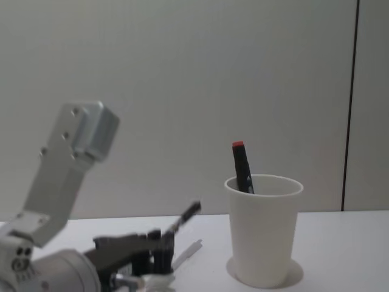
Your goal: Place the pen into the pen holder.
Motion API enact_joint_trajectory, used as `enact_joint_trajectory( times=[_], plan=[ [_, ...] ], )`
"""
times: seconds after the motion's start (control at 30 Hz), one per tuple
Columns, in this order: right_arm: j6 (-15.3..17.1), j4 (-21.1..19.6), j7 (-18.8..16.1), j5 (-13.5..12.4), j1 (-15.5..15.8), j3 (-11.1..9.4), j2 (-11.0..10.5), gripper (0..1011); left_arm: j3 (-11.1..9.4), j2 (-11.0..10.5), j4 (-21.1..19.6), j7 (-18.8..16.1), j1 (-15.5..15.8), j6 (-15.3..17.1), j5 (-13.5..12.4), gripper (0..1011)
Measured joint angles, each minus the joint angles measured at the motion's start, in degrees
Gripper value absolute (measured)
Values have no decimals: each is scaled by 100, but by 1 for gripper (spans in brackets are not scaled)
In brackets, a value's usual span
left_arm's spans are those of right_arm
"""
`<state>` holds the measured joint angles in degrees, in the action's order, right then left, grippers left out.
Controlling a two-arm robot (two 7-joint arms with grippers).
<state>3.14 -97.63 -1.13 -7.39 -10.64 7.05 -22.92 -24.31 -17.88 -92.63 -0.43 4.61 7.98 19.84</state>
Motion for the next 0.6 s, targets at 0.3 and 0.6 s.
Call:
enact_joint_trajectory(
  times=[0.3,0.6],
  plan=[
    [0,0,0,0,0,0,0,1001,55,-84,-347,-64,-156,-678,20,133],
    [0,0,0,0,0,0,0,1001,102,-119,-605,-20,-267,-1447,102,134]
  ],
)
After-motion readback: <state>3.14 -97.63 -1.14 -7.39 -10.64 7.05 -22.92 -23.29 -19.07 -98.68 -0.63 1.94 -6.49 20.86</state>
